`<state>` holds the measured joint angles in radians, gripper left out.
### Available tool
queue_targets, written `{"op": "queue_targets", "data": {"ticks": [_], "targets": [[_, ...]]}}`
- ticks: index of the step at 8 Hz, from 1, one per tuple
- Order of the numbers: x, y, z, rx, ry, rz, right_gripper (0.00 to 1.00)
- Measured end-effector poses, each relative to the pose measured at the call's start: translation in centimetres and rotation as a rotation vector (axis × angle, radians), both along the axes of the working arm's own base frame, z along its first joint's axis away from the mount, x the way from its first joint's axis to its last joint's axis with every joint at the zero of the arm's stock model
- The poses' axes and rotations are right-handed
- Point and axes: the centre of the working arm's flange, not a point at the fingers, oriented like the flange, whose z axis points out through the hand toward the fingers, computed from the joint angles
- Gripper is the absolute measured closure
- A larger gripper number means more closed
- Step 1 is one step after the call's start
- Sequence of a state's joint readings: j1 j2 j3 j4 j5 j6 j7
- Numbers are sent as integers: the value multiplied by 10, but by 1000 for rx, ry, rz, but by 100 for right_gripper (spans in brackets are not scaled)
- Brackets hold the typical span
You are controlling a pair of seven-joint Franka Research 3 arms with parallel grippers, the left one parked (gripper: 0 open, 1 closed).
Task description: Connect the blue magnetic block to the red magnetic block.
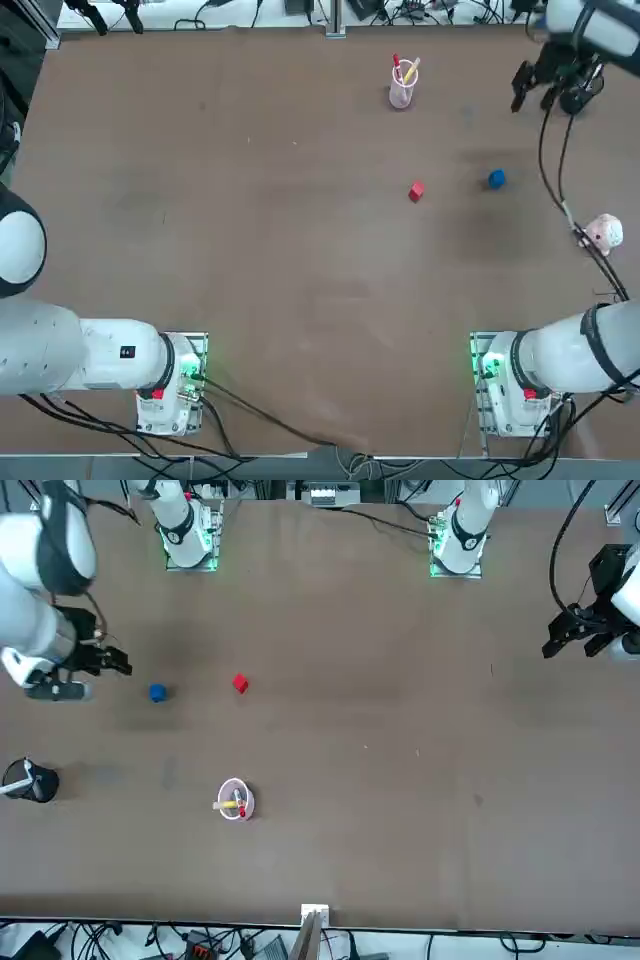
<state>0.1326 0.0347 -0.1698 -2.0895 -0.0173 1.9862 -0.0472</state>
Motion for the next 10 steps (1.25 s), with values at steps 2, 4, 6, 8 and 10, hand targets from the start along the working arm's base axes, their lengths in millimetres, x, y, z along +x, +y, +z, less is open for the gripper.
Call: {"op": "queue_targets", "data": {"ticks": [2, 4, 6, 8, 10], "targets": [[-18, 2, -51, 3, -17, 56, 0], [-22, 2, -77, 5, 1, 96, 0], [-23, 3, -101, 1, 10, 103, 0], [-31, 3, -127, -3, 16, 108, 0], [-34, 4, -148, -8, 16, 110, 0]]}}
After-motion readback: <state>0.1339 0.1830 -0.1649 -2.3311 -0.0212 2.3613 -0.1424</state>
